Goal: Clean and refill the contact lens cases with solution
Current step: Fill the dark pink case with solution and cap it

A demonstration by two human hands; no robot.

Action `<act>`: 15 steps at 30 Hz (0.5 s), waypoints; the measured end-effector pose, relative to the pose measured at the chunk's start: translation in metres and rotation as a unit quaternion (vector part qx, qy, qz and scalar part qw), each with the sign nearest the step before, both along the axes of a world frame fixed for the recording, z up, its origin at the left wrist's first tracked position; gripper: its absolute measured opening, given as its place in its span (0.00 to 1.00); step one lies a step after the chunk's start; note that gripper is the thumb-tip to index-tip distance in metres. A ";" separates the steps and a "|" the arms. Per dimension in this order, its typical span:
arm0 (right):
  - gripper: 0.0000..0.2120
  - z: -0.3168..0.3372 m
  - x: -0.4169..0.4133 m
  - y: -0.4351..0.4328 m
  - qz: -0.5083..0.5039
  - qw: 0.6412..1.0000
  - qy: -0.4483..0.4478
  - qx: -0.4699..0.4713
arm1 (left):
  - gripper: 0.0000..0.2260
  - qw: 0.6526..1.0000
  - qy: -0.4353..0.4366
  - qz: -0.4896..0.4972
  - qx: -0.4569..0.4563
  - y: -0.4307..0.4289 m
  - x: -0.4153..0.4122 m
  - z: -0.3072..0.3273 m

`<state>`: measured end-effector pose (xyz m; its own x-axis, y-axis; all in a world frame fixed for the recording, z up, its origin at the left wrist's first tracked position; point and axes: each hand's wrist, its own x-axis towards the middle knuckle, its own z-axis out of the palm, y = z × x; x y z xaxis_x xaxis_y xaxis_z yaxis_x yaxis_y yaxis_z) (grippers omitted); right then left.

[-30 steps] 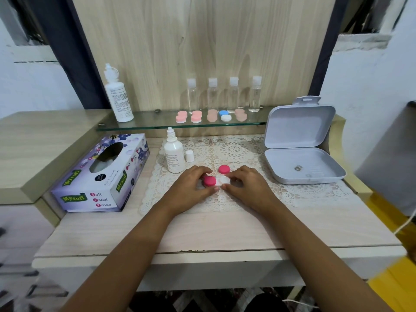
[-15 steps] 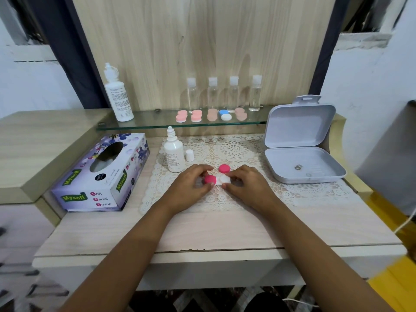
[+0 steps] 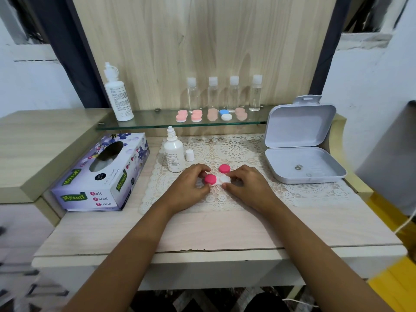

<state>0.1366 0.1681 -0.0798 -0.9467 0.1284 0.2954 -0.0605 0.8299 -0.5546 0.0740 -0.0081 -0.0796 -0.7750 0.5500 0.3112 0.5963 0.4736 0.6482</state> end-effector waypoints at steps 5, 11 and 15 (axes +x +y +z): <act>0.14 0.000 0.000 -0.001 0.001 1.000 -0.002 -0.002 | 0.19 1.000 -0.004 -0.006 0.001 -0.001 0.000 -0.001; 0.15 0.000 0.000 -0.001 -0.003 1.000 -0.004 -0.003 | 0.17 1.000 0.000 0.002 0.002 0.000 -0.002 -0.002; 0.15 0.000 0.000 -0.001 -0.002 1.000 -0.003 -0.003 | 0.16 1.000 -0.001 -0.001 0.002 -0.001 -0.001 -0.002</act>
